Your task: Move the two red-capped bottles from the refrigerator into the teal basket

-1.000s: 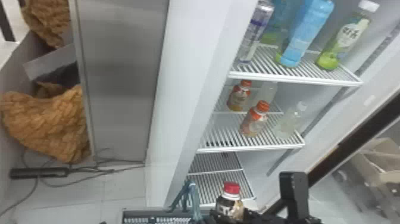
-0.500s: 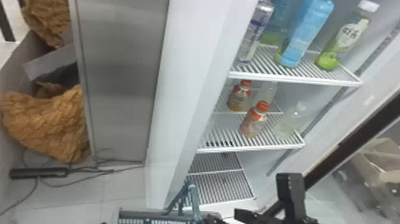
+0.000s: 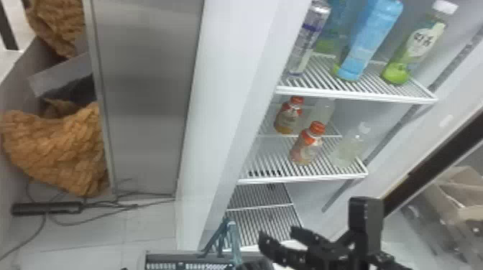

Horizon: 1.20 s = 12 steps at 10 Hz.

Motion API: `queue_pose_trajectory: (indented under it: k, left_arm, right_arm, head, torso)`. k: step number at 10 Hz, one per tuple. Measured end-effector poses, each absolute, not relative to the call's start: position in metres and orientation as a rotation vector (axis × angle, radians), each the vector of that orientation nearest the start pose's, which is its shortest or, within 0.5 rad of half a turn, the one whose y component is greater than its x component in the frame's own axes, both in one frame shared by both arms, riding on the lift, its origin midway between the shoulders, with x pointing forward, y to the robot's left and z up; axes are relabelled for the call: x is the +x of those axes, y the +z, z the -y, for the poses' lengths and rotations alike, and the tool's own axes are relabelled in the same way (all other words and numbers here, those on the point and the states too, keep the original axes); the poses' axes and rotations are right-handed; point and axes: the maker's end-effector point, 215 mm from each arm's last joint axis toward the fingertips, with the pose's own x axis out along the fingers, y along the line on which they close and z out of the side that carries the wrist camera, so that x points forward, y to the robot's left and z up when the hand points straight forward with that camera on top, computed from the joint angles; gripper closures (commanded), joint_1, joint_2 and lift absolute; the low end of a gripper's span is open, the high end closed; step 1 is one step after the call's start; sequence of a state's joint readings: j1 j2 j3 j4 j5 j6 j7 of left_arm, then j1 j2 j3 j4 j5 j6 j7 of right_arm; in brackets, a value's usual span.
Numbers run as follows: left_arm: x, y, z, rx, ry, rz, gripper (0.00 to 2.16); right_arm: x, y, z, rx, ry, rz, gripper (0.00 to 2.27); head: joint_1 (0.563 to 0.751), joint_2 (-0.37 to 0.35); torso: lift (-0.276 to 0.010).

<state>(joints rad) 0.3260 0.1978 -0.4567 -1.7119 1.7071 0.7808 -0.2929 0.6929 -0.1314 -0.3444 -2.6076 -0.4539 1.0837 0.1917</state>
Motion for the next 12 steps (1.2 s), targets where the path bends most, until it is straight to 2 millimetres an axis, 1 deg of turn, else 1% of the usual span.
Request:
queue_pose_trajectory:
  k: [2, 4, 5, 6, 7, 8, 10, 12]
  left_arm:
    - [0.253, -0.36, 0.121, -1.68, -0.999, -0.967, 1.15]
    - [0.253, -0.36, 0.121, -1.68, -0.999, -0.967, 1.15]
    - [0.252, -0.36, 0.122, -1.68, -0.999, -0.967, 1.15]
    - [0.252, -0.36, 0.122, -1.68, -1.0, -0.968, 1.15]
    - [0.252, -0.36, 0.122, -1.68, -1.0, -0.968, 1.15]
    - [0.252, -0.36, 0.122, -1.681, -1.0, -0.968, 1.15]
    - [0.252, -0.36, 0.121, -1.68, -0.999, -0.969, 1.15]
    - [0.252, -0.361, 0.121, -1.678, -0.997, -0.969, 1.15]
  right_arm:
    - [0.342, -0.364, 0.274, 0.142, 0.154, -0.562, 0.32]
    - [0.368, -0.335, 0.293, 0.098, 0.114, -0.4, 0.32]
    - [0.381, -0.318, 0.302, 0.092, 0.1, -0.288, 0.32]
    - [0.391, -0.303, 0.308, 0.094, 0.089, -0.189, 0.32]
    - [0.398, -0.295, 0.311, 0.096, 0.095, -0.127, 0.32]
    - [0.405, -0.293, 0.313, 0.099, 0.103, -0.079, 0.32]
    - [0.425, -0.301, 0.31, 0.111, 0.146, -0.002, 0.32]
    - [0.434, -0.299, 0.304, 0.095, 0.162, 0.037, 0.32]
  head:
    - [0.695, -0.35]
    - [0.695, -0.35]
    - [0.695, -0.35]
    - [0.695, -0.35]
    - [0.695, -0.35]
    - [0.695, -0.35]
    - [0.695, -0.35]
    - [0.695, -0.35]
  torso:
    - [-0.224]
    - [-0.224]
    - [-0.224]
    - [-0.224]
    - [-0.224]
    - [-0.224]
    - [-0.224]
    - [-0.224]
